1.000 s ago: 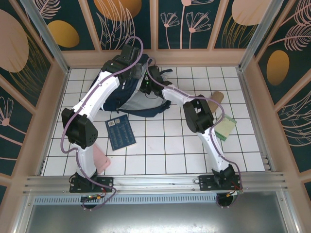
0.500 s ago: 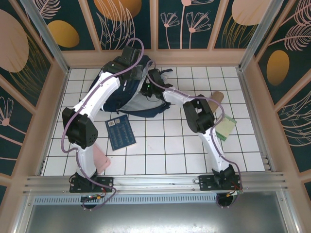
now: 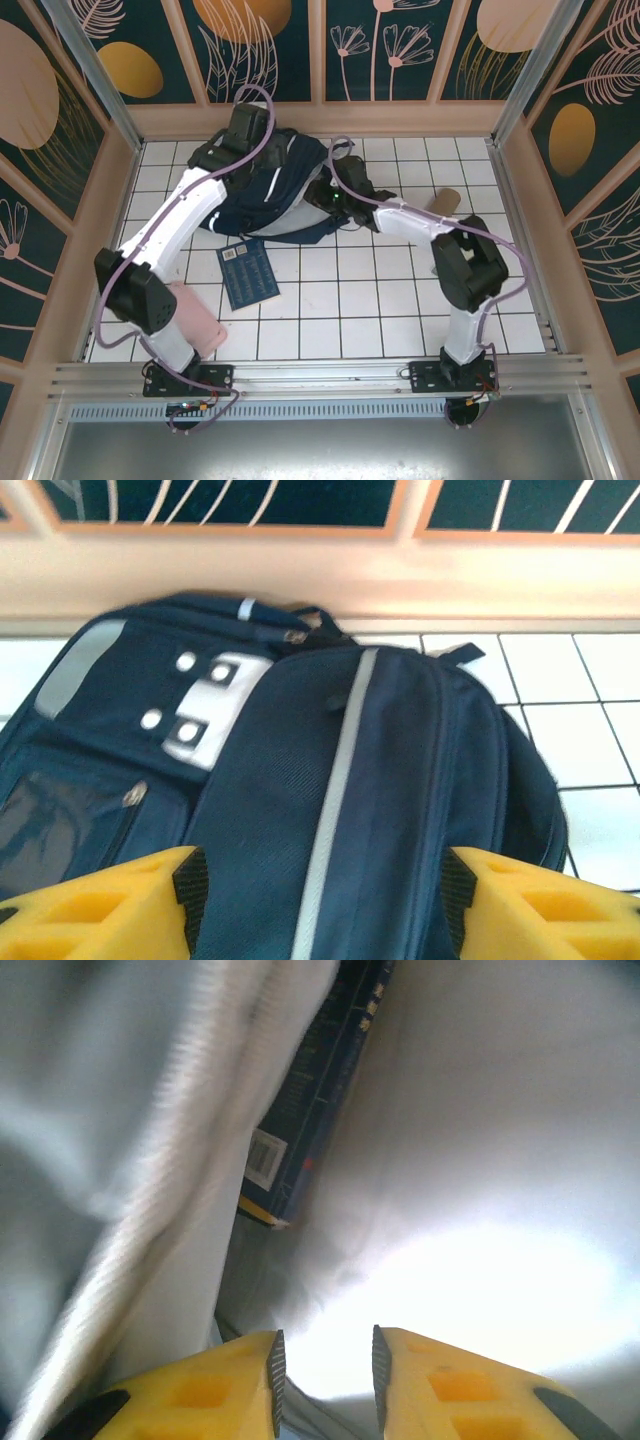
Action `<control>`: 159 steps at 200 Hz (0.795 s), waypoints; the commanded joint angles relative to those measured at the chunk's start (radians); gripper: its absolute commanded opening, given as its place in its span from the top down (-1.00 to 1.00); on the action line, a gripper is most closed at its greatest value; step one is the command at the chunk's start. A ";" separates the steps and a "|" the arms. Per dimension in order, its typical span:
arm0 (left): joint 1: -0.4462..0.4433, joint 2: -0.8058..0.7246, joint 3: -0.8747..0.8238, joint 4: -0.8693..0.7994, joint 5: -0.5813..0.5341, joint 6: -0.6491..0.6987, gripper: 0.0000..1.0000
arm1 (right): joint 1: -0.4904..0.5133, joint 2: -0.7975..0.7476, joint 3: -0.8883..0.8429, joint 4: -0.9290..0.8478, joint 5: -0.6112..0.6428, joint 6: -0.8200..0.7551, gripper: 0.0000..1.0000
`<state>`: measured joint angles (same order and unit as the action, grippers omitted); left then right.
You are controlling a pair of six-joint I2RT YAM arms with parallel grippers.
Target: Pack the student bag
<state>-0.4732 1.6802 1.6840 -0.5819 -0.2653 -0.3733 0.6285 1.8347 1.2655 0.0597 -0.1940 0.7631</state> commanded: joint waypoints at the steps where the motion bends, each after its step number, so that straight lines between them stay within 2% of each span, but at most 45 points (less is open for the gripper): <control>1: 0.005 -0.112 -0.159 0.036 -0.052 -0.108 -0.36 | 0.030 -0.119 -0.100 -0.008 0.130 -0.063 0.35; 36: 0.021 -0.297 -0.470 0.071 -0.067 -0.227 -0.26 | 0.080 -0.225 -0.217 -0.027 0.195 -0.106 0.32; 77: 0.065 -0.442 -0.800 0.090 -0.037 -0.362 -0.13 | 0.178 -0.251 -0.285 -0.004 0.174 -0.156 0.27; 105: 0.081 -0.467 -0.955 0.117 0.004 -0.439 0.00 | 0.230 -0.193 -0.282 0.040 0.089 -0.170 0.24; 121: 0.082 -0.465 -1.013 0.135 0.009 -0.474 0.08 | 0.257 -0.137 -0.231 0.023 0.072 -0.189 0.24; 159: 0.083 -0.426 -1.102 0.241 0.040 -0.492 0.12 | 0.309 0.033 -0.079 -0.008 -0.027 -0.243 0.27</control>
<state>-0.3969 1.2358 0.6136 -0.4427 -0.2451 -0.8181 0.9070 1.7733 1.0836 0.0624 -0.1398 0.5789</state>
